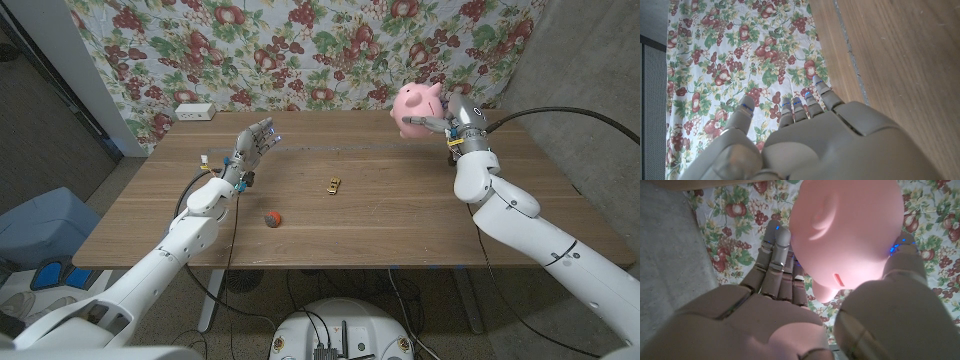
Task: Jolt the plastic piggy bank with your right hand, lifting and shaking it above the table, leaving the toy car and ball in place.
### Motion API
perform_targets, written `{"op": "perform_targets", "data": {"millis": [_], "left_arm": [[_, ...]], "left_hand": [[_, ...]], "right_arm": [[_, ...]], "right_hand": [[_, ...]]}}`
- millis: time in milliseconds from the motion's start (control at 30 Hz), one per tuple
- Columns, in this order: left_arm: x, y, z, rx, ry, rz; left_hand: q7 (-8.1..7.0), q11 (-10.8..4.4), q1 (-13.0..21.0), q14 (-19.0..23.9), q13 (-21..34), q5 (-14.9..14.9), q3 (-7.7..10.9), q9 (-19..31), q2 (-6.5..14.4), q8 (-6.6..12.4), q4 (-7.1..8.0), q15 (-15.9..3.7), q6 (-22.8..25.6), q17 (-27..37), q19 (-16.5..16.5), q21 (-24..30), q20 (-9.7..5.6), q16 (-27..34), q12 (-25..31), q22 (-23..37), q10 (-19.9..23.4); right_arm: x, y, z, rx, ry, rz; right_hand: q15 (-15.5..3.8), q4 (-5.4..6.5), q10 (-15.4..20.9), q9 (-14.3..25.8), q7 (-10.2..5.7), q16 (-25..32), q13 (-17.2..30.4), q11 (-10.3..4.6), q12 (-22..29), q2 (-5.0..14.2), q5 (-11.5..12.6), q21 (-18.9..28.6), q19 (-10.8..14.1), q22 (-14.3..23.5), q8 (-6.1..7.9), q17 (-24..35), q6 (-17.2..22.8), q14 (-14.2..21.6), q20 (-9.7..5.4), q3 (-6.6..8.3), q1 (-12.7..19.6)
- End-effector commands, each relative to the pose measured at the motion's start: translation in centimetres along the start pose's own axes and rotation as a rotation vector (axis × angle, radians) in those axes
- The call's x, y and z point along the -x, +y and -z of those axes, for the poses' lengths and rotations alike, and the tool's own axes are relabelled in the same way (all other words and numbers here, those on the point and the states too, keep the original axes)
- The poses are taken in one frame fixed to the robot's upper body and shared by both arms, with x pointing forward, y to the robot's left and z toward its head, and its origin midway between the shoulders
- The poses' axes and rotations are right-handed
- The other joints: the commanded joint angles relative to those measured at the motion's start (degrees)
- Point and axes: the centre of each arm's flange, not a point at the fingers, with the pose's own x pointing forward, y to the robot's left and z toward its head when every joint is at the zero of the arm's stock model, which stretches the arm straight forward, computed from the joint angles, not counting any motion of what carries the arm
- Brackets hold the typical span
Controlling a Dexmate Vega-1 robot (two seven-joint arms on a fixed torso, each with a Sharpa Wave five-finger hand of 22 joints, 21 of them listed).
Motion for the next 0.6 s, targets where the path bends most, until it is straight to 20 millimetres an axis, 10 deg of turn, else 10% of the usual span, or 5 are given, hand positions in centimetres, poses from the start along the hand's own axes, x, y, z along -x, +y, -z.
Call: {"op": "perform_targets", "data": {"millis": [33,600], "left_arm": [[0.56,0.10,-0.11,-0.002,-0.002,-0.009],[1.01,0.11,0.12,0.006,-0.004,-0.016]], "left_hand": [[-0.32,0.41,0.71,0.03,0.27,0.01,0.01,0.29,0.49,0.06,-0.39,-1.05,0.05,0.07,0.09,-0.21,0.46,-0.03,-0.18,0.25,0.03],[-0.20,0.24,0.75,0.03,0.28,0.00,-0.06,0.29,0.45,0.06,-0.39,-1.05,0.09,0.08,0.09,-0.21,0.45,-0.03,-0.17,0.25,0.08]], "right_arm": [[-0.35,0.51,-0.59,0.022,-0.011,-0.184],[0.36,0.58,-0.52,0.000,-0.018,-0.015]], "right_hand": [[-11.15,1.38,18.29,9.55,-6.31,-0.07,15.30,-12.22,0.13,19.81,5.90,0.34,-0.20,0.01,0.40,0.16,19.57,4.76,-0.36,13.50,18.49],[-11.15,1.35,18.27,10.01,-6.28,0.04,15.73,-12.32,0.15,19.89,5.71,0.51,-0.32,0.00,0.33,0.25,19.32,4.78,-0.47,13.53,18.45]]}}
